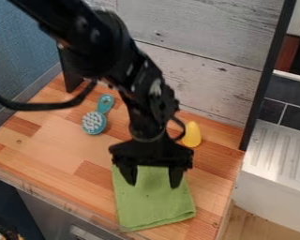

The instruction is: Move the green cloth to the left side of the table

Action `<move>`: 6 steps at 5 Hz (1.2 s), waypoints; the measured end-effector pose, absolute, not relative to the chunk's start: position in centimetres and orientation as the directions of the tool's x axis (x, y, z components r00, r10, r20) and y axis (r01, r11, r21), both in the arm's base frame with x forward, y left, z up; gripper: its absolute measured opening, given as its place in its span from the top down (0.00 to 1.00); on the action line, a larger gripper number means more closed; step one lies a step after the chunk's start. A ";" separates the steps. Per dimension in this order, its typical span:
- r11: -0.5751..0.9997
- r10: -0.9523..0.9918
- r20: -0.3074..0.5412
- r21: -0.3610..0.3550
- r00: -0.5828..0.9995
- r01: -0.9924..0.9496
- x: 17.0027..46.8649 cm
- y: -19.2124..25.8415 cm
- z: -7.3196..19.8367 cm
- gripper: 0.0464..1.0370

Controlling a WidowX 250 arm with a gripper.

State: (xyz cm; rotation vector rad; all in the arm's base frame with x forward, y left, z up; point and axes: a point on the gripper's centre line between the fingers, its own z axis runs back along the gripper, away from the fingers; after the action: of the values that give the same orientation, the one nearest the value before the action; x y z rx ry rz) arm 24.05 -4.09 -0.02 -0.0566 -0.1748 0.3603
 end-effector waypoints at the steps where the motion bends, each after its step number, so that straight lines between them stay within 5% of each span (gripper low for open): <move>1: 0.941 0.336 0.175 -0.105 0.926 -0.321 24.6 -4.8 -1.7 0.04; 5: 0.960 0.278 0.180 -0.018 0.944 -0.279 25.5 -3.2 -3.2 0.04; 6: 0.920 0.361 0.166 0.097 0.918 -0.380 24.9 0.2 -3.1 0.04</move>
State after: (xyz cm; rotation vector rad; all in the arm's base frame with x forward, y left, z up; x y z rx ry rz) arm 24.91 0.25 -3.07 0.1284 -0.1460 0.3823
